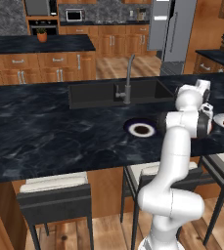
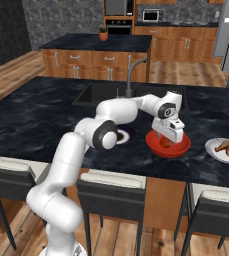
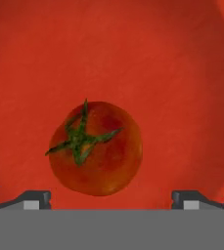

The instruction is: Pick the chicken drumstick and tomato from their plates and place them in the bowl. Then put the bowl in the fridge.

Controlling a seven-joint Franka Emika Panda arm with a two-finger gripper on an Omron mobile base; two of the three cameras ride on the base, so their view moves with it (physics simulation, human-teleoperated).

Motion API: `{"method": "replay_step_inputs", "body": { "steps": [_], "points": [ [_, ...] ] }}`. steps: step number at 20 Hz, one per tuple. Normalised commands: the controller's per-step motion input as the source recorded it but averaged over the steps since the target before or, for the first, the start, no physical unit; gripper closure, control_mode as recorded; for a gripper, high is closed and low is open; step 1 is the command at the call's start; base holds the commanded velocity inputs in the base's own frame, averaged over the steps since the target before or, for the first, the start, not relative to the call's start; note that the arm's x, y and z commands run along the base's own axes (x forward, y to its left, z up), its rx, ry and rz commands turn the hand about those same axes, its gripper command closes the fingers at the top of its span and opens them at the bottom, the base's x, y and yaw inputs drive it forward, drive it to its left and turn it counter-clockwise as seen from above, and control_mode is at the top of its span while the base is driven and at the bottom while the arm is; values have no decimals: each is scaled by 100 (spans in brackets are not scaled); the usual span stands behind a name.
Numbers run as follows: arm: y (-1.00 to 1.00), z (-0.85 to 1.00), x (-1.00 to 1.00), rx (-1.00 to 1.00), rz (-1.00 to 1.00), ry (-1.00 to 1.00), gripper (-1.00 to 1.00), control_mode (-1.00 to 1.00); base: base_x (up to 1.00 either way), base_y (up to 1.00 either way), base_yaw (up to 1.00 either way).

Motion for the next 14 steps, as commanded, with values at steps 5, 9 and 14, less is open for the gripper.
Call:
{"method": "replay_step_inputs", "body": {
  "steps": [5,9,14],
  "points": [
    [0,50,-32,5,0,0,-100,-100,0,0,0],
    [0,52,-51,2,0,0,-100,-100,0,0,0],
    [23,18,-64,0,0,-2,-100,-100,0,0,0]
  ]
}}
